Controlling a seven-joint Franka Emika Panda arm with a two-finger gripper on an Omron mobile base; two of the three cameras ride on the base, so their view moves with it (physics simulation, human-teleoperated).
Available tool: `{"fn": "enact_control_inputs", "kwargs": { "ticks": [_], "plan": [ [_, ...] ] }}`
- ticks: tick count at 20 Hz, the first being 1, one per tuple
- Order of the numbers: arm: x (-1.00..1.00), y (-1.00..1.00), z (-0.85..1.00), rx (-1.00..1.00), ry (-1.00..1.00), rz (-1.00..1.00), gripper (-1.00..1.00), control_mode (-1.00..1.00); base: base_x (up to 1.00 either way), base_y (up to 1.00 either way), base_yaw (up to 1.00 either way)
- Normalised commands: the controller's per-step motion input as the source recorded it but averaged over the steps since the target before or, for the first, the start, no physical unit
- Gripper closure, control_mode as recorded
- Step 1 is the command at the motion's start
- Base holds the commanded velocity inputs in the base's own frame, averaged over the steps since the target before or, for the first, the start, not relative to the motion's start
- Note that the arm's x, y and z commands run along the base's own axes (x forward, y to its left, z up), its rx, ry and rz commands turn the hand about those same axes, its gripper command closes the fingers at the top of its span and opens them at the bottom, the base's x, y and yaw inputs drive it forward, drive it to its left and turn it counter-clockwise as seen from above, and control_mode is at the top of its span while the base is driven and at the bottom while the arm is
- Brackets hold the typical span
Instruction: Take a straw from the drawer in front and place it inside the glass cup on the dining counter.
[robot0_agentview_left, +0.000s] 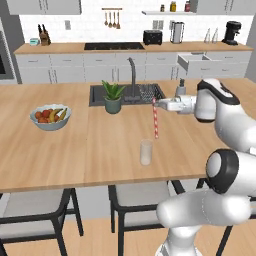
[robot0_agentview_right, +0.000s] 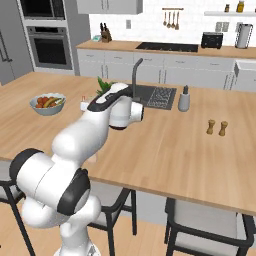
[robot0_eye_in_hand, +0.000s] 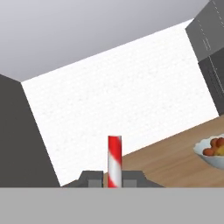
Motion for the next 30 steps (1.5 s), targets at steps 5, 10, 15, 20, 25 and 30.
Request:
{"fn": "enact_control_inputs", "kwargs": {
  "ticks": [5,10,15,20,25,30],
  "plan": [
    [0.12,0.16,-0.25,0.00,0.00,0.04,1.00,-1.00,0.00,0.00,0.00],
    [0.02,0.13,-0.20,0.00,0.00,0.04,1.00,-1.00,0.00,0.00,0.00],
    [0.26,0.12,-0.10,0.00,-0.05,0.04,1.00,-1.00,0.00,0.00,0.00],
    [0.24,0.03,-0.07,0.00,-0.08,0.03,1.00,-1.00,0.00,0.00,0.00],
    [0.01,0.00,-0.06,0.00,-0.12,0.03,1.00,-1.00,0.00,0.00,0.00],
    [0.00,0.00,-0.06,0.00,-0.07,0.03,1.00,-1.00,0.00,0.00,0.00]
  ]
}}
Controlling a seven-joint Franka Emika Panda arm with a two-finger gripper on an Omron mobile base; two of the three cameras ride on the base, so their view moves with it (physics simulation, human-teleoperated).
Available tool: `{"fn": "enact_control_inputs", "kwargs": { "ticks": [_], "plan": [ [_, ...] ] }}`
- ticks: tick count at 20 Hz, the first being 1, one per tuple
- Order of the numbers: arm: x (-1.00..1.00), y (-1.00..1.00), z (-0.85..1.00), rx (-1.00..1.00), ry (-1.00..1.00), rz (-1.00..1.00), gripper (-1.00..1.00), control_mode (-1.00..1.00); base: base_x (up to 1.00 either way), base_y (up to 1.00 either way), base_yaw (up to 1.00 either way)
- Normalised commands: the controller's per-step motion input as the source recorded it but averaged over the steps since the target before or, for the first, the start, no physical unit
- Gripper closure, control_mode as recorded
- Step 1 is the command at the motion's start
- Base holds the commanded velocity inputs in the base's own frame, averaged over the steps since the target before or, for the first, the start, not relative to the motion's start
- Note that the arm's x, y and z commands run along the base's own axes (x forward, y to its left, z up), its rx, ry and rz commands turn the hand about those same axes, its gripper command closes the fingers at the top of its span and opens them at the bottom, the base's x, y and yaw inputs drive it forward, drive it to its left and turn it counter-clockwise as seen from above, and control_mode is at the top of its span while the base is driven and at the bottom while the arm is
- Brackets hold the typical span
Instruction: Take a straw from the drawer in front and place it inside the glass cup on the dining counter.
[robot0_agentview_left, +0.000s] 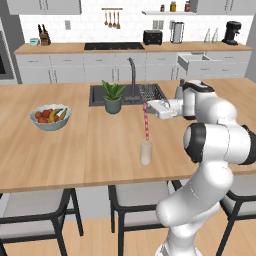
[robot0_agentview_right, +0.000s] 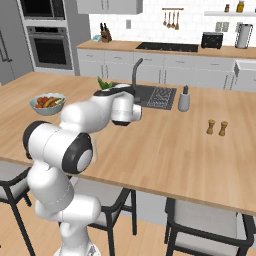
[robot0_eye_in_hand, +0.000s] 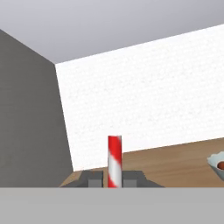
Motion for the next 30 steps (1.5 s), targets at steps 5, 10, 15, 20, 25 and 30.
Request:
{"fn": "enact_control_inputs", "kwargs": {
  "ticks": [5,10,15,20,25,30],
  "plan": [
    [0.00,0.00,-0.12,0.00,-0.01,0.01,1.00,-1.00,0.00,0.00,0.00],
    [0.06,0.00,-0.18,0.00,0.00,0.00,1.00,-1.00,0.00,0.00,0.00],
    [0.22,0.00,-0.23,0.00,0.00,0.00,1.00,-1.00,0.00,0.00,0.00],
    [0.25,0.00,-0.23,0.00,0.00,0.00,1.00,-1.00,0.00,0.00,0.00],
    [0.30,0.00,-0.13,0.00,0.00,0.00,1.00,-1.00,0.00,0.00,0.00],
    [0.22,0.00,-0.05,0.00,0.00,0.01,1.00,-1.00,0.00,0.00,0.00]
  ]
}}
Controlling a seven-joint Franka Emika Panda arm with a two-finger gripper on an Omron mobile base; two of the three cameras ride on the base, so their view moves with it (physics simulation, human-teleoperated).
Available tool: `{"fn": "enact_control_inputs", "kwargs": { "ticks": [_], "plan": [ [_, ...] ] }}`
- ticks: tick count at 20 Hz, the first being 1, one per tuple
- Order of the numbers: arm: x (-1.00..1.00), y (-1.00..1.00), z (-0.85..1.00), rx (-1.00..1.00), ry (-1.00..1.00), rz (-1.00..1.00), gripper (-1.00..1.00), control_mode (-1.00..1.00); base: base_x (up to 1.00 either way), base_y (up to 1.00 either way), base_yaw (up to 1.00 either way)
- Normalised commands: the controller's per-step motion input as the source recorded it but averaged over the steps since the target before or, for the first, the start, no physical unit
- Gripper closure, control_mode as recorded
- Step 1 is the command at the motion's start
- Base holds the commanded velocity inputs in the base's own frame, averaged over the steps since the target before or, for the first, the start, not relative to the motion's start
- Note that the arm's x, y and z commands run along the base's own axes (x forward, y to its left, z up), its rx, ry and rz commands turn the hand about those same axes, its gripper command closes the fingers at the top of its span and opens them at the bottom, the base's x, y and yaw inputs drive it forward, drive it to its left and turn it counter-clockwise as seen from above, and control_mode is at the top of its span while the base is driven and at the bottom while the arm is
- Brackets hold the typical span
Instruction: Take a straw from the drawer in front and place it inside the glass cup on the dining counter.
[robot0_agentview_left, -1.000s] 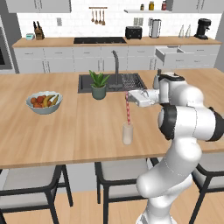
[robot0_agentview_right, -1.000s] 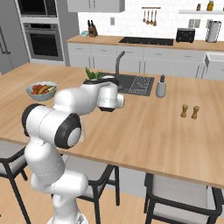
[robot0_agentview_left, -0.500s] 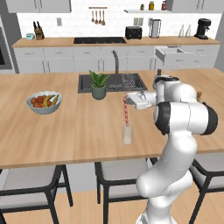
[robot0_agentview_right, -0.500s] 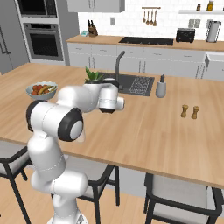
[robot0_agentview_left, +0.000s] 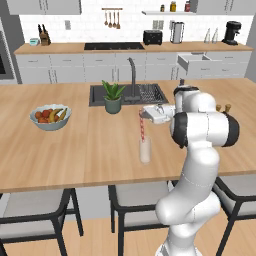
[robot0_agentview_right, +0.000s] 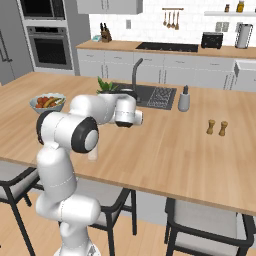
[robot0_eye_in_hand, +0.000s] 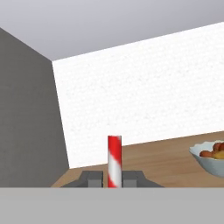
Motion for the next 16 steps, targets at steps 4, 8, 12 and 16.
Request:
{"fn": "enact_control_inputs", "kwargs": {
  "ticks": [4,8,12,16],
  "plan": [
    [-0.07,-0.01,-0.01,0.00,0.00,0.01,1.00,-1.00,0.00,0.00,0.00],
    [-0.51,-0.12,-0.07,0.00,-0.01,0.00,1.00,-1.00,0.00,0.00,0.00],
    [-0.61,-0.06,-0.12,0.01,-0.05,0.00,1.00,-1.00,0.00,0.00,0.00],
    [-0.10,-0.01,-0.27,0.00,-0.05,0.00,1.00,-1.00,0.00,0.00,0.00]
  ]
}}
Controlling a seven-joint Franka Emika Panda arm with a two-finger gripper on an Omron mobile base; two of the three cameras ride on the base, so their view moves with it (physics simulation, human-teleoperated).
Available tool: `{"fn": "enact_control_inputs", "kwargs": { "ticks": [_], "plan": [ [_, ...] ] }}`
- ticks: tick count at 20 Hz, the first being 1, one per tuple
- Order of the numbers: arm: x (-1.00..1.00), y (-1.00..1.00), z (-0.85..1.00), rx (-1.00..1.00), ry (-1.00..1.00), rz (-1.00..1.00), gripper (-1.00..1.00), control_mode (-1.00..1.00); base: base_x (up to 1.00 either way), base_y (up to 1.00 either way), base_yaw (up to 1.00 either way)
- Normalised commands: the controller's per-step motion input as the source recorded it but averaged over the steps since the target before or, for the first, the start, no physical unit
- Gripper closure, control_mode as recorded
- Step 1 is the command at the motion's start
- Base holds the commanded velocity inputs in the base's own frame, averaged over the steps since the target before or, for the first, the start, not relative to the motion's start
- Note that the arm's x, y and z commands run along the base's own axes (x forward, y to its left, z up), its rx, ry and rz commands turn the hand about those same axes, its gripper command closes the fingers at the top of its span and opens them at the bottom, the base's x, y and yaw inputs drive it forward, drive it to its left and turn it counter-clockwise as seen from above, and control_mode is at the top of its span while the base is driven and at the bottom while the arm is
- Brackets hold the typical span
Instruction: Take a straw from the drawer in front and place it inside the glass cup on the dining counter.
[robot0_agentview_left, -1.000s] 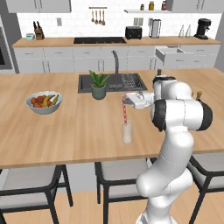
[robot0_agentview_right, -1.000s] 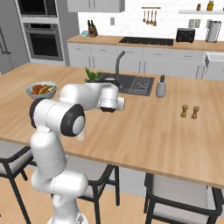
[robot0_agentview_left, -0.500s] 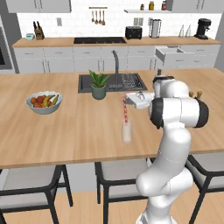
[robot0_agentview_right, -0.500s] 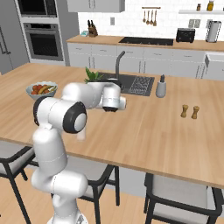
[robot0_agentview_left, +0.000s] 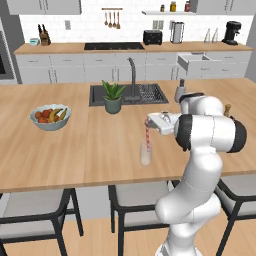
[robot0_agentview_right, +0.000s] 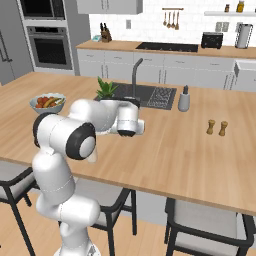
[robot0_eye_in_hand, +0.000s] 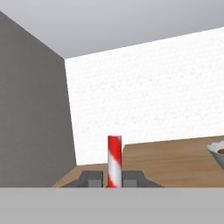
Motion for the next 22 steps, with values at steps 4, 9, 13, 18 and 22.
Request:
{"fn": "enact_control_inputs", "kwargs": {
  "ticks": [4,9,13,18,22],
  "plan": [
    [0.19,0.02,-0.25,0.00,-0.08,0.00,-1.00,-1.00,0.00,0.00,0.00],
    [0.15,0.00,-0.10,0.00,-0.11,0.00,-1.00,-1.00,0.00,0.00,0.00],
    [-0.03,0.00,0.00,0.00,-0.13,0.00,-1.00,-1.00,0.00,0.00,0.00],
    [-0.54,-0.11,0.37,0.00,-0.22,0.00,-1.00,-1.00,0.00,0.00,0.00],
    [-0.88,-0.06,1.00,-0.01,-0.33,0.00,-1.00,-1.00,0.00,0.00,0.00]
  ]
}}
